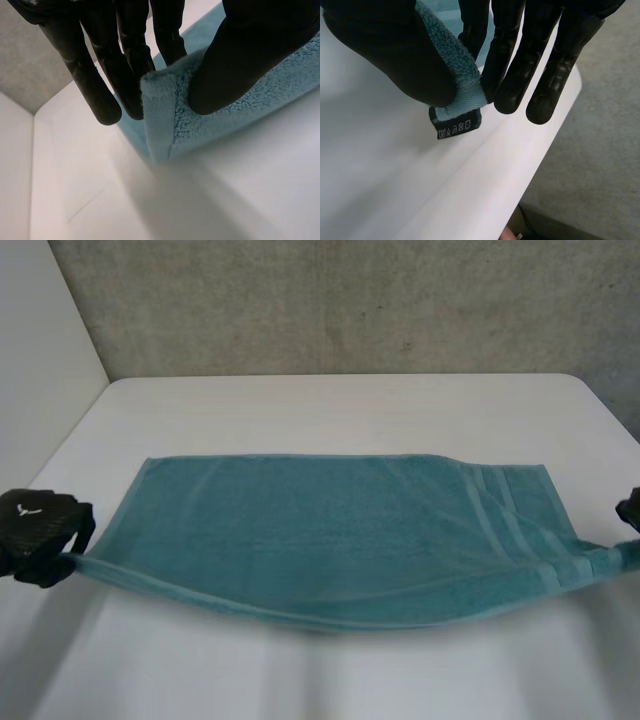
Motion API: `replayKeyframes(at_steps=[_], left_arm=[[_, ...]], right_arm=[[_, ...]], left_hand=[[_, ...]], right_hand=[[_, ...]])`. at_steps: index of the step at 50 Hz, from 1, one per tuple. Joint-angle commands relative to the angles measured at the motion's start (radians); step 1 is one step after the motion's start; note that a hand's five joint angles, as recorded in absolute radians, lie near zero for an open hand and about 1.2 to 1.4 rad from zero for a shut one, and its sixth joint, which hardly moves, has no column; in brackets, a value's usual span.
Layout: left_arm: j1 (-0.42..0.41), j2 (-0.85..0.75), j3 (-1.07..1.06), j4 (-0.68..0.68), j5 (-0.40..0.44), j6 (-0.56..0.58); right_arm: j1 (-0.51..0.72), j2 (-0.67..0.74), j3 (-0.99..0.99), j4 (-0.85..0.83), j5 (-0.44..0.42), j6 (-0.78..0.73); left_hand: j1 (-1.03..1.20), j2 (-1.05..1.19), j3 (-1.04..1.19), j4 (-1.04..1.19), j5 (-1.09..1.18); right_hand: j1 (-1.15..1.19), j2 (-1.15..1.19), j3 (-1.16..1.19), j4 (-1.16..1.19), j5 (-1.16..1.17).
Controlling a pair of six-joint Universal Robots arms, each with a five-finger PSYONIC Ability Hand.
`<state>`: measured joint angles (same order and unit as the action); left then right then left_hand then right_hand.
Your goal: Fold the laundry
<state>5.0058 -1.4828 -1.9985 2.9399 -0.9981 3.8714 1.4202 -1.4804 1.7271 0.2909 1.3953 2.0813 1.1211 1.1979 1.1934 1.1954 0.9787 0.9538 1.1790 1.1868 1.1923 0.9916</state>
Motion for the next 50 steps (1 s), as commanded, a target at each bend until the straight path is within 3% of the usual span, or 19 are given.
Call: replayKeyframes(at_steps=[1, 6, 16, 27, 32, 33, 34, 36, 37, 38, 44, 50], left_arm=[[-0.172, -0.232, 0.164, 0.177, -0.053, -0.151], [-0.227, -0.423, 0.346, 0.272, -0.204, -0.222], [-0.335, -0.753, 0.748, 0.304, -0.349, -0.222], [-0.384, -0.925, 0.934, 0.373, -0.369, -0.221], [-0.399, -0.939, 0.94, 0.433, -0.367, -0.221], [-0.401, -0.939, 0.937, 0.445, -0.367, -0.221], [-0.402, -0.938, 0.932, 0.456, -0.367, -0.219], [-0.41, -0.933, 0.919, 0.485, -0.363, -0.217], [-0.415, -0.93, 0.913, 0.492, -0.364, -0.216], [-0.421, -0.927, 0.905, 0.496, -0.364, -0.216], [-0.456, -0.832, 0.807, 0.564, -0.35, -0.219], [-0.468, -0.723, 0.718, 0.593, -0.356, -0.219]], right_arm=[[0.051, 0.179, -0.11, -0.15, 0.019, 0.134], [0.112, 0.317, -0.247, -0.19, 0.082, 0.197], [0.186, 0.61, -0.599, -0.203, 0.244, 0.229], [0.235, 0.813, -0.842, -0.207, 0.292, 0.26], [0.256, 0.842, -0.885, -0.231, 0.295, 0.264], [0.26, 0.842, -0.885, -0.243, 0.295, 0.264], [0.266, 0.844, -0.883, -0.269, 0.298, 0.264], [0.269, 0.842, -0.883, -0.292, 0.307, 0.263], [0.269, 0.842, -0.883, -0.292, 0.307, 0.263], [0.269, 0.838, -0.877, -0.32, 0.326, 0.267], [0.272, 0.73, -0.86, -0.351, 0.347, 0.356], [0.261, 0.478, -0.744, -0.368, 0.291, 0.534]], left_hand=[[0.275, 0.198, 0.203, 0.201, 0.243], [0.275, 0.198, 0.203, 0.201, 0.243], [0.275, 0.198, 0.203, 0.201, 0.243], [0.275, 0.198, 0.203, 0.201, 0.243], [0.27, 0.193, 0.197, 0.195, 0.238], [0.229, 0.152, 0.157, 0.155, 0.197], [0.144, 0.067, 0.072, 0.07, 0.112], [-0.523, -0.6, -0.595, -0.597, -0.555], [-0.788, -0.864, -0.86, -0.862, -0.82], [-0.947, -1.023, -1.019, -1.021, -0.979], [-0.947, -1.023, -1.019, -1.021, -0.979], [-0.947, -1.023, -1.019, -1.021, -0.979]], right_hand=[[0.442, 0.217, 0.209, 0.204, 0.23], [0.442, 0.217, 0.209, 0.204, 0.23], [0.442, 0.217, 0.209, 0.204, 0.23], [0.442, 0.217, 0.209, 0.204, 0.23], [0.442, 0.217, 0.209, 0.204, 0.23], [0.442, 0.217, 0.209, 0.204, 0.23], [0.063, -0.162, -0.17, -0.176, -0.15], [-0.435, -0.66, -0.668, -0.673, -0.647], [-0.437, -0.662, -0.67, -0.676, -0.65], [-0.779, -1.004, -1.012, -1.018, -0.992], [-0.779, -1.004, -1.012, -1.018, -0.992], [-0.779, -1.004, -1.012, -1.018, -0.992]])
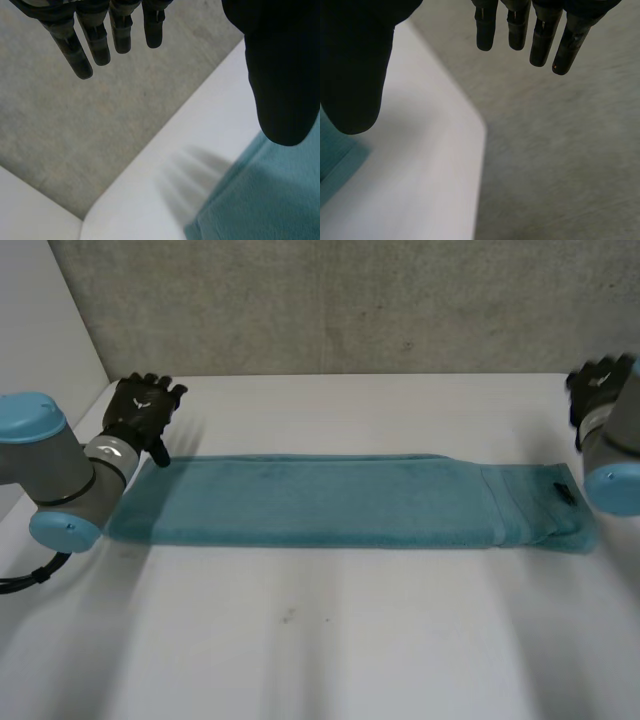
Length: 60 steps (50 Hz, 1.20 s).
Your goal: Fold the laundry
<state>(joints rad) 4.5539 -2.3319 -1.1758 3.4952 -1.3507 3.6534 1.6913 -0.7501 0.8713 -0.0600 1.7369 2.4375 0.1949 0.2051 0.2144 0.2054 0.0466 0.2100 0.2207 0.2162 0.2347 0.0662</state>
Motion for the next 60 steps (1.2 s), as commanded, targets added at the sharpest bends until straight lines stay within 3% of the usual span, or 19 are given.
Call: replayKeyframes(at_steps=[1, 6, 7, 11, 22, 27, 38, 53, 55, 58, 60], left_arm=[[-0.021, 0.163, -0.129, 0.036, -0.005, -0.004], [-0.027, 0.255, -0.209, 0.035, -0.01, -0.009], [-0.027, 0.279, -0.231, 0.033, -0.011, -0.01], [-0.026, 0.387, -0.356, 0.03, -0.01, -0.05], [-0.029, 0.497, -0.557, 0.007, -0.005, -0.232], [-0.027, 0.491, -0.573, 0.005, -0.005, -0.271], [-0.027, 0.483, -0.608, 0.01, -0.005, -0.271], [-0.027, 0.462, -0.619, 0.022, 0.001, -0.268], [-0.027, 0.462, -0.619, 0.022, 0.001, -0.266], [-0.027, 0.462, -0.619, 0.022, 0.001, -0.268], [-0.027, 0.462, -0.62, 0.022, 0.001, -0.266]], right_arm=[[-0.01, -0.28, 0.129, -0.017, -0.066, 0.19], [-0.019, -0.402, 0.231, -0.006, -0.161, 0.229], [-0.053, -0.457, 0.3, -0.001, -0.213, 0.235], [-0.125, -0.527, 0.423, 0.041, -0.284, 0.236], [-0.246, -0.531, 0.646, 0.137, -0.41, 0.272], [-0.305, -0.434, 0.727, 0.056, -0.542, 0.282], [-0.315, -0.289, 0.733, -0.054, -0.565, 0.351], [-0.315, -0.244, 0.724, -0.123, -0.56, 0.347], [-0.315, -0.238, 0.724, -0.132, -0.557, 0.339], [-0.315, -0.233, 0.72, -0.152, -0.544, 0.336], [-0.314, -0.232, 0.718, -0.156, -0.539, 0.333]], left_hand=[[-0.02, -0.031, -0.04, -0.031, -0.047], [-0.02, -0.031, -0.04, -0.031, -0.047], [-0.02, -0.031, -0.04, -0.031, -0.047], [-0.02, -0.031, -0.04, -0.031, -0.047], [-0.02, -0.031, -0.04, -0.031, -0.047], [-0.02, -0.031, -0.04, -0.031, -0.047], [-0.02, -0.031, -0.04, -0.031, -0.047], [-0.02, -0.031, -0.04, -0.031, -0.047], [-0.02, -0.031, -0.04, -0.031, -0.047], [-0.02, -0.031, -0.04, -0.031, -0.047], [-0.02, -0.031, -0.04, -0.031, -0.047]], right_hand=[[-0.036, -0.046, -0.042, -0.06, -0.066], [-0.036, -0.046, -0.042, -0.06, -0.066], [-0.036, -0.046, -0.042, -0.06, -0.066], [-0.036, -0.046, -0.042, -0.06, -0.066], [0.33, 0.319, 0.324, 0.305, 0.299], [0.43, 0.419, 0.424, 0.405, 0.399], [0.509, 0.499, 0.503, 0.485, 0.478], [0.527, 0.516, 0.52, 0.502, 0.496], [0.585, 0.574, 0.579, 0.56, 0.554], [0.848, 0.838, 0.842, 0.824, 0.818], [0.85, 0.839, 0.843, 0.825, 0.819]])
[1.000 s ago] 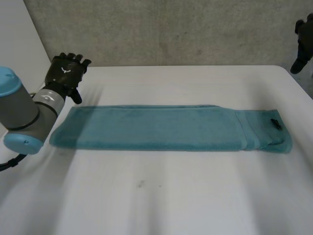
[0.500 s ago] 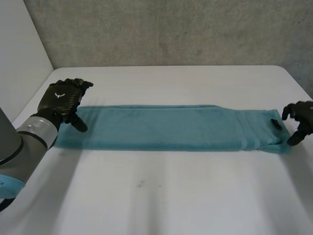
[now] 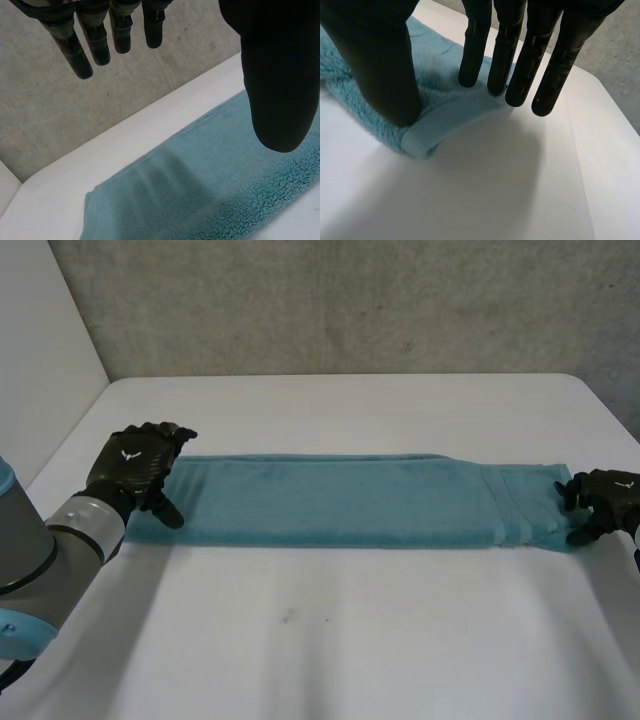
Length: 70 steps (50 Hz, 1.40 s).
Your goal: Fold the laundry
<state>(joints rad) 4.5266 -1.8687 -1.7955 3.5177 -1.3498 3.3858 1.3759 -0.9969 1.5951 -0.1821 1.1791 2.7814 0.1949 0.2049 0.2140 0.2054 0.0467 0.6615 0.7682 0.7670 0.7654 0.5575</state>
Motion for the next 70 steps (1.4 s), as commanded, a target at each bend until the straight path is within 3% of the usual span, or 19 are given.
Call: replayKeyframes(at_steps=[1, 4, 10, 14, 25, 28, 29, 38, 40, 42, 43, 49, 52, 58, 59, 63, 65, 70], left_arm=[[0.0, -0.001, -0.001, 0.0, 0.0, 0.0], [0.002, 0.0, -0.004, 0.0, 0.0, 0.0], [0.0, 0.002, -0.007, -0.002, -0.002, 0.001], [0.0, 0.009, -0.013, -0.002, -0.002, 0.001], [0.0, 0.014, -0.015, -0.002, -0.005, 0.001], [0.0, 0.014, -0.013, -0.002, -0.005, 0.001], [0.002, 0.014, -0.013, -0.002, -0.006, 0.001], [0.015, 0.014, -0.01, 0.0, -0.009, 0.001], [0.015, 0.014, -0.008, 0.0, -0.011, 0.001], [0.017, 0.014, -0.005, 0.0, -0.011, 0.001], [0.02, 0.014, -0.005, 0.0, -0.011, 0.001], [0.043, 0.017, -0.001, 0.0, -0.012, 0.001], [0.046, 0.017, 0.001, 0.0, -0.012, 0.001], [0.049, 0.019, 0.001, -0.002, -0.011, 0.0], [0.049, 0.019, 0.001, -0.002, -0.011, 0.0], [0.046, 0.019, 0.001, -0.002, -0.009, -0.002], [0.045, 0.019, 0.002, -0.002, -0.009, -0.002], [0.031, 0.019, 0.016, -0.002, 0.0, -0.002]], right_arm=[[0.0, 0.035, -0.021, -0.033, 0.033, -0.026], [-0.003, 0.063, -0.034, -0.028, 0.057, -0.048], [-0.009, 0.05, -0.04, -0.04, 0.132, -0.065], [-0.067, -0.04, -0.084, -0.043, 0.263, -0.098], [-0.094, -0.049, -0.204, -0.04, 0.318, -0.367], [-0.009, -0.054, -0.228, -0.042, 0.318, -0.388], [0.076, -0.048, -0.256, -0.043, 0.318, -0.385], [0.445, -0.042, -0.379, -0.108, 0.31, -0.388], [0.613, 0.004, -0.446, -0.169, 0.303, -0.391], [0.654, 0.027, -0.466, -0.183, 0.3, -0.391], [0.757, 0.099, -0.534, -0.207, 0.291, -0.393], [0.897, 0.216, -0.638, -0.209, 0.255, -0.388], [1.023, 0.36, -0.699, -0.208, 0.186, -0.39], [1.082, 0.437, -0.701, -0.209, 0.168, -0.39], [1.086, 0.445, -0.701, -0.209, 0.174, -0.39], [1.074, 0.42, -0.699, -0.203, 0.21, -0.384], [1.068, 0.391, -0.692, -0.195, 0.238, -0.381], [0.984, 0.206, -0.608, -0.136, 0.335, -0.268]], left_hand=[[-0.02, -0.03, -0.04, -0.031, -0.047], [-0.02, -0.03, -0.04, -0.031, -0.047], [-0.02, -0.03, -0.04, -0.031, -0.047], [-0.02, -0.03, -0.04, -0.031, -0.047], [-0.02, -0.03, -0.04, -0.031, -0.047], [-0.02, -0.03, -0.04, -0.031, -0.047], [-0.02, -0.03, -0.04, -0.031, -0.047], [-0.02, -0.03, -0.04, -0.031, -0.047], [-0.02, -0.03, -0.04, -0.031, -0.047], [-0.02, -0.03, -0.04, -0.031, -0.047], [-0.02, -0.03, -0.04, -0.031, -0.047], [-0.02, -0.03, -0.04, -0.031, -0.047], [-0.02, -0.03, -0.04, -0.031, -0.047], [-0.02, -0.03, -0.04, -0.031, -0.047], [-0.02, -0.03, -0.04, -0.031, -0.047], [-0.02, -0.03, -0.04, -0.031, -0.047], [-0.02, -0.03, -0.04, -0.031, -0.047], [-0.02, -0.03, -0.04, -0.031, -0.047]], right_hand=[[0.416, 0.309, 0.31, 0.312, 0.345], [0.733, 0.626, 0.628, 0.629, 0.663], [0.735, 0.628, 0.629, 0.631, 0.664], [0.735, 0.628, 0.629, 0.631, 0.664], [0.735, 0.628, 0.629, 0.631, 0.664], [0.735, 0.628, 0.629, 0.631, 0.664], [0.735, 0.628, 0.629, 0.631, 0.664], [0.735, 0.628, 0.629, 0.631, 0.664], [0.735, 0.628, 0.629, 0.631, 0.664], [0.735, 0.628, 0.629, 0.631, 0.664], [0.735, 0.628, 0.629, 0.631, 0.664], [0.735, 0.628, 0.629, 0.631, 0.664], [0.735, 0.628, 0.629, 0.631, 0.664], [0.735, 0.628, 0.629, 0.631, 0.664], [0.649, 0.542, 0.543, 0.545, 0.578], [-0.292, -0.399, -0.397, -0.396, -0.362], [-0.476, -0.583, -0.581, -0.58, -0.546], [-0.487, -0.594, -0.592, -0.591, -0.558]])
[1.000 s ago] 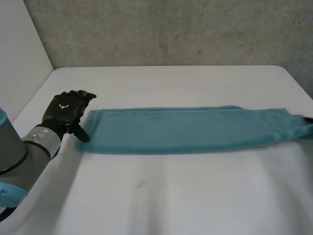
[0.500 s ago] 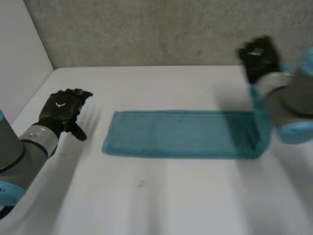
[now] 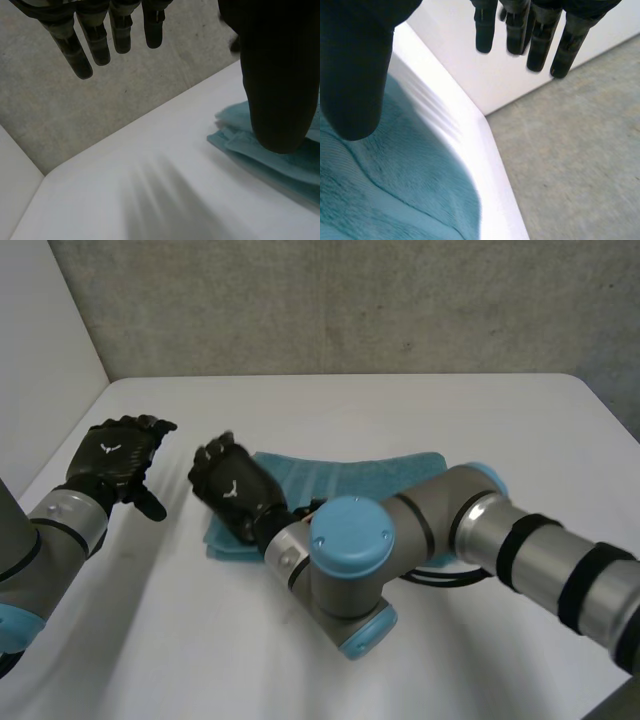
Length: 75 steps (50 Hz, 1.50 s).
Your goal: Fold the laundry
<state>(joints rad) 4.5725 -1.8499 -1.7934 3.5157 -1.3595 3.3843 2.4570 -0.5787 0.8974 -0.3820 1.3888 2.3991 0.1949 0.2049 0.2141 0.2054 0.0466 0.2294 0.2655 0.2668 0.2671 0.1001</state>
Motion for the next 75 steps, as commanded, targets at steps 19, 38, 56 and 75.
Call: replayKeyframes(at_steps=[19, 38, 56, 75], left_arm=[[-0.237, -0.279, 0.388, -0.109, 0.01, 0.007], [-0.201, -0.387, 0.402, -0.23, -0.006, 0.012], [-0.112, -0.077, 0.2, -0.305, 0.017, -0.019], [-0.104, -0.018, 0.264, -0.305, 0.002, -0.099]], right_arm=[[-0.513, -0.486, 0.549, 0.339, 0.061, 0.683], [-0.607, -0.448, 0.719, 0.16, 0.021, 0.583], [-0.265, -0.435, 0.302, 0.206, 0.174, 0.095], [-0.027, -0.319, 0.273, 0.324, 0.187, 0.147]], left_hand=[[-0.008, -0.018, -0.027, -0.018, -0.034], [-0.011, -0.021, -0.03, -0.021, -0.037], [-0.02, -0.03, -0.04, -0.031, -0.047], [-0.02, -0.03, -0.04, -0.031, -0.047]], right_hand=[[-0.03, -0.066, -0.068, -0.068, -0.076], [1.167, 1.131, 1.129, 1.129, 1.122], [1.167, 1.131, 1.129, 1.129, 1.122], [-0.055, -0.091, -0.092, -0.093, -0.1]])
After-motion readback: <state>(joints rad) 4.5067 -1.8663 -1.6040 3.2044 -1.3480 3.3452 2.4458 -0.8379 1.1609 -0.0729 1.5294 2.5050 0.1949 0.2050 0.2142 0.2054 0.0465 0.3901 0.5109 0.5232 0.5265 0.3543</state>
